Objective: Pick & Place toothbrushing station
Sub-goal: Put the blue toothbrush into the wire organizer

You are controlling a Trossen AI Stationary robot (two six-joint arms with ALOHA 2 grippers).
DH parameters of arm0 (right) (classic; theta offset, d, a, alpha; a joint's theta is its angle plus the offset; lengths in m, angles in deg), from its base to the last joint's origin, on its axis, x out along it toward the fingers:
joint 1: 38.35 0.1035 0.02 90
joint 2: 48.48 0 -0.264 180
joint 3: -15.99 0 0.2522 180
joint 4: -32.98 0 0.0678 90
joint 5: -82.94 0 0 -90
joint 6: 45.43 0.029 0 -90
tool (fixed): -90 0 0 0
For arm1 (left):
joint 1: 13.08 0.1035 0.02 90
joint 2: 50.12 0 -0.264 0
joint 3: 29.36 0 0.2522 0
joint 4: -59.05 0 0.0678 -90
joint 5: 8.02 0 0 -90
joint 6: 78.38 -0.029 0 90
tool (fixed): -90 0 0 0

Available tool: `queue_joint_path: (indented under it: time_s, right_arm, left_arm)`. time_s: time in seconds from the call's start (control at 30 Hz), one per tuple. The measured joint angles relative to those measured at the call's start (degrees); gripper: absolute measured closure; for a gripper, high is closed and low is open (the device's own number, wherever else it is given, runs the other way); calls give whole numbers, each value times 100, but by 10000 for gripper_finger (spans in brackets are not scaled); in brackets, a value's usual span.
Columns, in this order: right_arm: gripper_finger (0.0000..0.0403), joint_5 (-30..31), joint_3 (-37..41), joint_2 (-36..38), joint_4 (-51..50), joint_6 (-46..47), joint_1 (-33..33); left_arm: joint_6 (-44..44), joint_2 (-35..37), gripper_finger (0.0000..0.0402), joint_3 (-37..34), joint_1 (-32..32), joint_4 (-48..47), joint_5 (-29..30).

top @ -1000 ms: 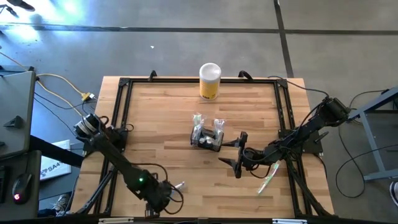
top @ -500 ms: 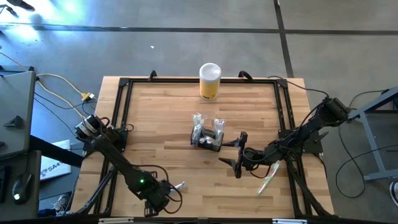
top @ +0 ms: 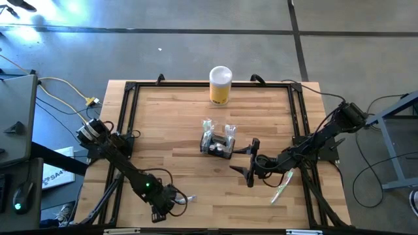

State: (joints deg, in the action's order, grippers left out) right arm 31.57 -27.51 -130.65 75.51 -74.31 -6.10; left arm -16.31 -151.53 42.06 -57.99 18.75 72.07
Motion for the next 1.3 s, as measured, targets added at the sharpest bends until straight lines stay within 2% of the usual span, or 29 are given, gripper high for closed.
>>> queue_joint_path:
  time_s: [0.23, 0.43, 0.57, 0.77, 0.9, 1.03, 1.3]
  right_arm:
    - [135, -2, 0, 0, 0, 59, -10]
    - [135, -2, 0, 0, -29, 103, -44]
    - [135, -13, 0, 0, -10, 408, -42]
    - [135, -10, 2, 0, 384, 1215, -42]
    - [135, -31, 0, 0, 488, 1630, -42]
    - [135, -298, 0, 0, 465, 1892, -44]
    - [135, -1545, 0, 2, 381, 2958, -160]
  left_arm:
    - [-148, 12, 392, 285, 50, -332, -342]
    - [-744, 25, 400, 717, 145, -1477, -352]
    - [-1331, 27, 401, 1397, 141, -2758, 178]
    - [-1764, 29, 401, 2569, 136, -5019, 1814]
    - [-2098, -2, 401, 3033, 136, -6226, 3058]
    - [-3212, -9, 401, 3087, 138, -6167, 4379]
    - [-6114, -427, 401, 3094, 150, -5756, 7226]
